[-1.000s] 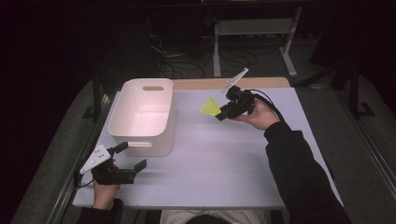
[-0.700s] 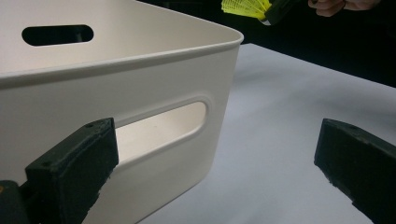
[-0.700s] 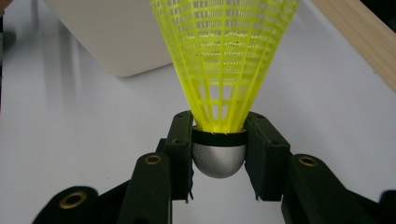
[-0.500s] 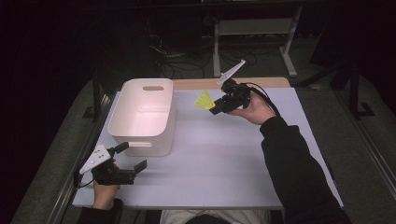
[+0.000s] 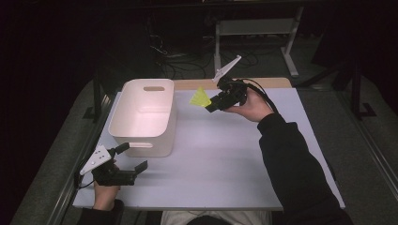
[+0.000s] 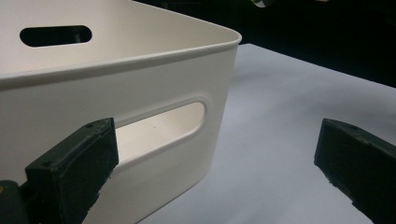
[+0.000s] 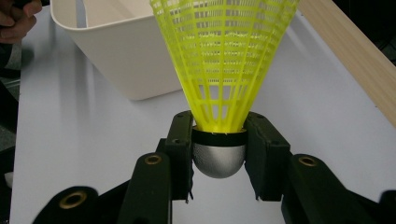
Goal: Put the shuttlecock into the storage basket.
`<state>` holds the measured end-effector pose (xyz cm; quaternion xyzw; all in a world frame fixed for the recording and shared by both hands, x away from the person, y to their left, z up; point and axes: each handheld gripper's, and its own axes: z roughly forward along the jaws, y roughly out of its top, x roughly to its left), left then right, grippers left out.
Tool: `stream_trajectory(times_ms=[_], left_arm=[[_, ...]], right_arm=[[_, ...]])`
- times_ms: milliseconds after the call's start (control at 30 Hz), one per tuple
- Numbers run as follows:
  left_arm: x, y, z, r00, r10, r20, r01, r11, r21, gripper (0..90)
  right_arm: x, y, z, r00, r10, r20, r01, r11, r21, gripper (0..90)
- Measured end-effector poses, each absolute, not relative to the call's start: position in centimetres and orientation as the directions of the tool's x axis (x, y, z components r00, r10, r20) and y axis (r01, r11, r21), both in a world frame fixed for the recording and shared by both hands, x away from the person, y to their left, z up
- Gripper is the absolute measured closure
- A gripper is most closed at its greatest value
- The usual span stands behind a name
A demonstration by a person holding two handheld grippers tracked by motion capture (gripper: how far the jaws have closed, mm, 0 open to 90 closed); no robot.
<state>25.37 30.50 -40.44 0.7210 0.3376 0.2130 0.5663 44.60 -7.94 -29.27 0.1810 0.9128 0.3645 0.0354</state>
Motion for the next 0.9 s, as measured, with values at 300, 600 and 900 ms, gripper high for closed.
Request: stream_trajectory(times_ms=[300, 600, 900], left_arm=[[25.3, 30.5, -40.4, 0.681, 0.729, -0.073, 0.244, -0.131, 0.961, 0.0], [25.3, 30.5, -40.4, 0.682, 0.727, -0.076, 0.242, -0.126, 0.962, 0.0], [25.3, 30.5, -40.4, 0.683, 0.727, -0.073, 0.238, -0.127, 0.963, 0.0]], right_arm=[[44.5, -7.0, -28.1, -0.94, 0.335, 0.056, 0.282, 0.675, 0.682, 62.9], [44.4, -6.0, -27.2, -0.946, 0.321, 0.042, 0.262, 0.684, 0.681, 62.9], [44.4, -4.7, -26.6, -0.954, 0.296, 0.034, 0.238, 0.688, 0.685, 62.9]])
